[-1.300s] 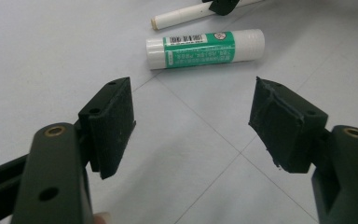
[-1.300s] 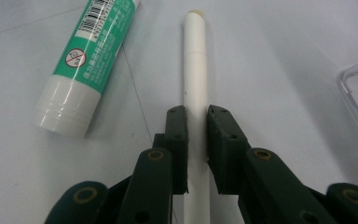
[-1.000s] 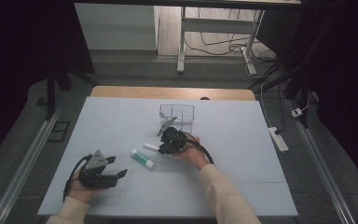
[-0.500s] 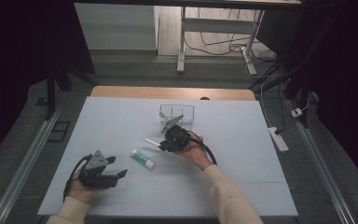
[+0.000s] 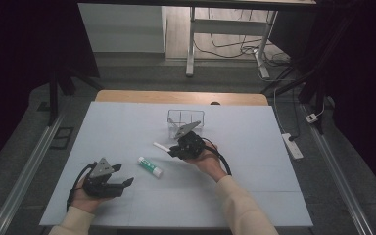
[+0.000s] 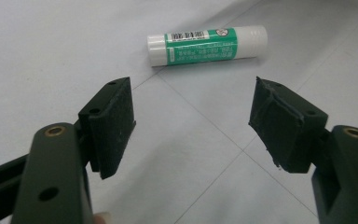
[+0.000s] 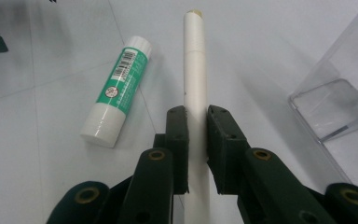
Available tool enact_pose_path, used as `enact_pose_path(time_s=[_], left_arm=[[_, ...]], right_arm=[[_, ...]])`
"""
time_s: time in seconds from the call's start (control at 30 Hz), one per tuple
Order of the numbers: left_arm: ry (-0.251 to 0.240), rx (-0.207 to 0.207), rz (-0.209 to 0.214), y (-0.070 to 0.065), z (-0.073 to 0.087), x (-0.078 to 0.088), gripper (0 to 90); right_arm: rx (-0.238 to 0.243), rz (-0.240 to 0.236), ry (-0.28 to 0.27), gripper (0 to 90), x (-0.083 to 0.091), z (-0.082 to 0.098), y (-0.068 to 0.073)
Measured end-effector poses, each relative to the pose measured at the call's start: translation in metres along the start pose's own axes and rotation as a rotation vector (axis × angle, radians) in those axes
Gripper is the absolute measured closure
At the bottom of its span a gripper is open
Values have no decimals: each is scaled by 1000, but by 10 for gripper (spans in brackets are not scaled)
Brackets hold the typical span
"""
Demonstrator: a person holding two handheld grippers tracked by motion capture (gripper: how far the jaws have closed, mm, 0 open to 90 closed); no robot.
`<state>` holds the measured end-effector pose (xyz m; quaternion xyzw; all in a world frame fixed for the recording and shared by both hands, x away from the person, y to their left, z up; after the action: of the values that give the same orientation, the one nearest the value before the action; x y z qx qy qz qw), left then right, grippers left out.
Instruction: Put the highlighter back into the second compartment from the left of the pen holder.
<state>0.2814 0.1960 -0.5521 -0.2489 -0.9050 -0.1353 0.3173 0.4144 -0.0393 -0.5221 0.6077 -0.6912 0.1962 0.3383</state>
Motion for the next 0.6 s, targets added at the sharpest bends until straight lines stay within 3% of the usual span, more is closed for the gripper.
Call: enact_pose_path(time_s=[0.6], left_arm=[[4, -2, -2, 0, 1, -1, 303]], right_arm=[[-12, 22, -135, 779, 25, 0, 3]])
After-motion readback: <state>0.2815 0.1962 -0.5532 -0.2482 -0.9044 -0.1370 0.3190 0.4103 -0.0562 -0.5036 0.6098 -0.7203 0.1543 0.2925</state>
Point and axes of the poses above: each handheld gripper's, and its own axes: x roughly backward along the jaws, z roughly out of its underside, y roughly to its left, the point moved 5 cm from there along -x, roughly forward along the jaws, and after that the axes turned 10 degrees about -z, right-handed, at the moved point
